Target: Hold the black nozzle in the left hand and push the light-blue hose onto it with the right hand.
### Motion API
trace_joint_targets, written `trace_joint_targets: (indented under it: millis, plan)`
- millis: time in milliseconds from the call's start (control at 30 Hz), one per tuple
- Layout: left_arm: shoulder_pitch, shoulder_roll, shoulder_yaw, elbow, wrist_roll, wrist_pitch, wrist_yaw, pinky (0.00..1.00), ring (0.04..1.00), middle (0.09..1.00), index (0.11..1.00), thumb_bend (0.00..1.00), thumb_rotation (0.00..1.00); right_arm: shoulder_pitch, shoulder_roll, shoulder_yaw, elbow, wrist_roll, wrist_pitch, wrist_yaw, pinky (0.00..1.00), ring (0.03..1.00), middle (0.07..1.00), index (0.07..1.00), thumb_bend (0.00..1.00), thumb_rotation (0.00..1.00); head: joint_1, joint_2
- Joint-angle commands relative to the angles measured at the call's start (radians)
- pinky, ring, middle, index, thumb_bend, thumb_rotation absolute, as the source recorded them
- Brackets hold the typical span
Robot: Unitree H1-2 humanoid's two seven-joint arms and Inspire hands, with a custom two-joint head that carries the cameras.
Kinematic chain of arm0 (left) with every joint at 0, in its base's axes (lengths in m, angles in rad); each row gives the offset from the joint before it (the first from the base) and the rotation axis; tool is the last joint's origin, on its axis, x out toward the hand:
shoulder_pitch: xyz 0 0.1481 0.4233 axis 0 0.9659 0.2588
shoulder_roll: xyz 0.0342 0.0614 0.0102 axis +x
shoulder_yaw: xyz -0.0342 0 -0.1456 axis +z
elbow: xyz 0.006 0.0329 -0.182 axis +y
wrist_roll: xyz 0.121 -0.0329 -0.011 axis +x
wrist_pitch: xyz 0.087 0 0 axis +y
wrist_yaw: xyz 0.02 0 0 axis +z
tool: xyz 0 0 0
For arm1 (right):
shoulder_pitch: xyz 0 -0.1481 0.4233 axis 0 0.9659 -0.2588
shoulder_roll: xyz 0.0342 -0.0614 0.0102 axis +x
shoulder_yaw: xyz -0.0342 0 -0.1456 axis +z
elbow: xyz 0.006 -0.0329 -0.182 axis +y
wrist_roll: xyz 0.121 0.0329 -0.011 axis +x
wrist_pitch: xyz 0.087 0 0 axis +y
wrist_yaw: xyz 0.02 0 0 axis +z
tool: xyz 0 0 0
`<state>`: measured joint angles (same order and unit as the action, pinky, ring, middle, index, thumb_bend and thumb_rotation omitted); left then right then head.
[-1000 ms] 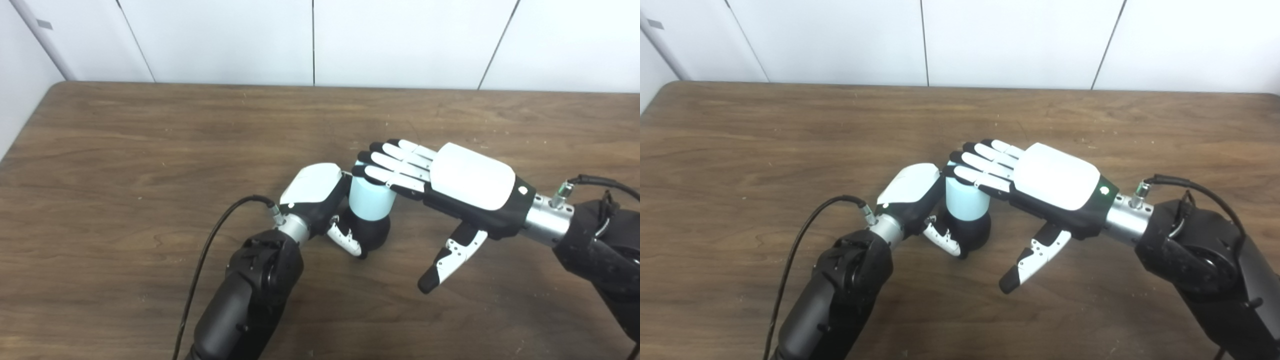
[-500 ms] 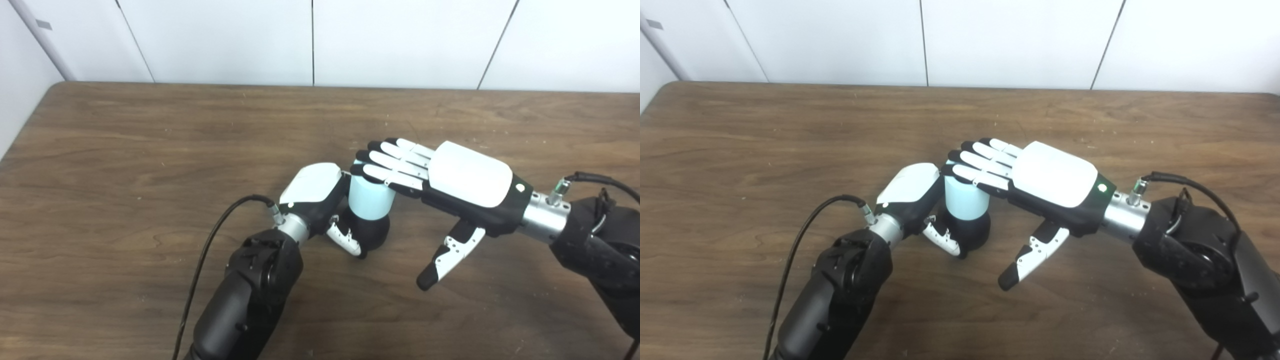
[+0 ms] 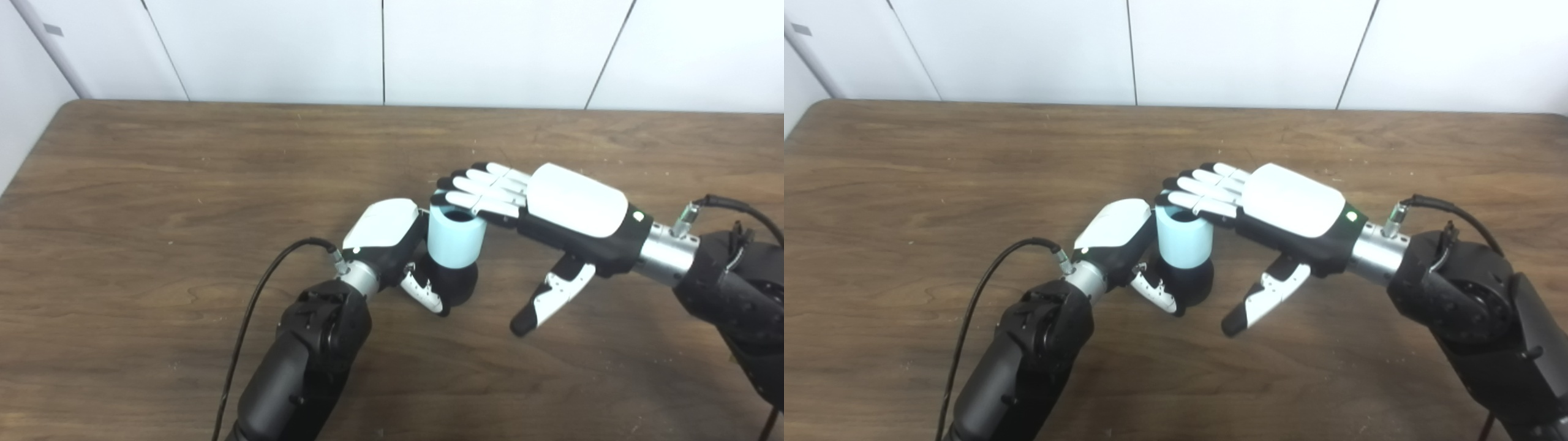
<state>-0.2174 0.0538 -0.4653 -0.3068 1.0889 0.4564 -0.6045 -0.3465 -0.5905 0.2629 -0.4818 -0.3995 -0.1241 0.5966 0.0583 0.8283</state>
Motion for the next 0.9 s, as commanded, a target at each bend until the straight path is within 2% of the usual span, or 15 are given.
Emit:
trace_joint_targets:
  millis: [0,233,467,700,867]
  plan:
    - [0.039,0.011,-0.013,0.067,0.002,0.012,-0.076,1.0,0.825,0.548,0.446,0.51,0.0,-0.038,-0.003,-0.022,-0.011,0.016,0.004,-0.007,0.99,0.982,0.971,0.962,0.67,1.0,0.001,0.001]
    - [0.045,0.015,-0.012,0.052,0.004,0.012,-0.081,1.0,0.83,0.55,0.446,0.51,0.0,-0.048,-0.008,-0.037,-0.021,0.057,0.05,0.032,0.98,0.971,0.969,0.961,0.66,1.0,0.002,0.001]
    - [0.043,0.024,-0.015,0.068,-0.007,0.012,-0.066,1.0,0.83,0.536,0.447,0.52,0.0,-0.065,-0.012,-0.081,-0.054,0.113,0.107,0.05,0.97,0.968,0.968,0.96,0.66,1.0,-0.001,0.0]
    - [0.039,0.023,-0.011,0.068,-0.003,0.011,-0.071,1.0,0.824,0.53,0.451,0.52,0.0,-0.101,-0.006,-0.128,-0.064,0.095,0.142,0.028,0.97,0.96,0.961,0.95,0.63,1.0,0.001,-0.002]
    - [0.042,0.019,0.005,0.07,-0.008,0.011,-0.055,1.0,0.82,0.544,0.449,0.52,0.0,-0.078,-0.009,-0.171,-0.035,0.077,0.19,0.002,0.93,0.938,0.945,0.942,0.63,1.0,0.0,-0.005]
